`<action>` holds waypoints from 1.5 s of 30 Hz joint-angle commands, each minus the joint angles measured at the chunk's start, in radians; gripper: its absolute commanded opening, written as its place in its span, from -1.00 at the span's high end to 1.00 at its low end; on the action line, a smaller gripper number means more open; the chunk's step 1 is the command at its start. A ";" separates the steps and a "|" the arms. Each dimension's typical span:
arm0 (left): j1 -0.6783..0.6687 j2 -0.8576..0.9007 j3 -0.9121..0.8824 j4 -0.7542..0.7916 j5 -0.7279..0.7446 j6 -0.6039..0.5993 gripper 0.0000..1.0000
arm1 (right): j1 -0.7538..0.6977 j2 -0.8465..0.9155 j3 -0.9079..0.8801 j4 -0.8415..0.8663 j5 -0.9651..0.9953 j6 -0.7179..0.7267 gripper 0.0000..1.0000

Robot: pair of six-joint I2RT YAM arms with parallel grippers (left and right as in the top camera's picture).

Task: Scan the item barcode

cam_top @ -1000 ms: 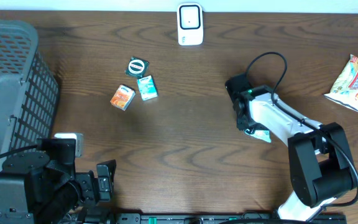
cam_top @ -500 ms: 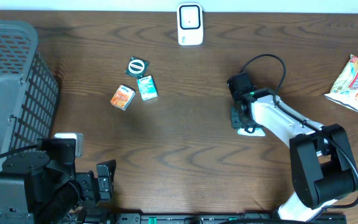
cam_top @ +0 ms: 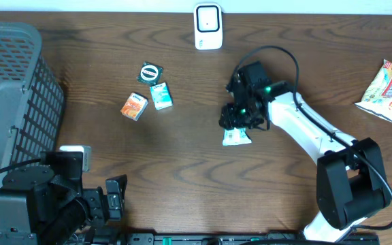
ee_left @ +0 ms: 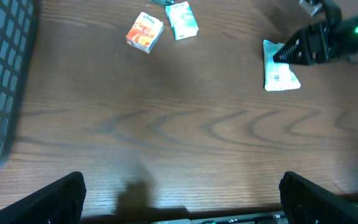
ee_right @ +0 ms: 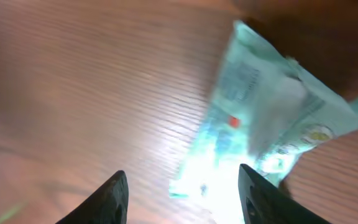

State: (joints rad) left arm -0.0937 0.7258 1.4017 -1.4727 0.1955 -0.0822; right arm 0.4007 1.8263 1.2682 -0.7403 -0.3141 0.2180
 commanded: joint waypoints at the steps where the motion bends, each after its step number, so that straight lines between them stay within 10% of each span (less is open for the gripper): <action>1: 0.000 0.002 0.003 0.000 -0.010 -0.005 -0.95 | 0.011 0.012 0.050 -0.021 -0.020 -0.013 -0.02; 9: 0.000 0.002 0.003 0.000 -0.010 -0.005 -0.95 | 0.062 0.012 0.051 -0.087 0.341 0.111 -0.39; 21: 0.000 0.002 0.003 0.000 -0.010 -0.005 -0.96 | -0.151 0.016 0.006 -0.056 -0.062 -0.071 -0.77; 45: 0.000 0.002 0.003 0.000 -0.010 -0.005 -0.95 | -0.197 0.086 -0.267 0.249 -0.290 0.006 -0.58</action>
State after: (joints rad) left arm -0.0937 0.7258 1.4017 -1.4727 0.1955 -0.0822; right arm 0.2104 1.8481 1.0306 -0.4946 -0.5713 0.2134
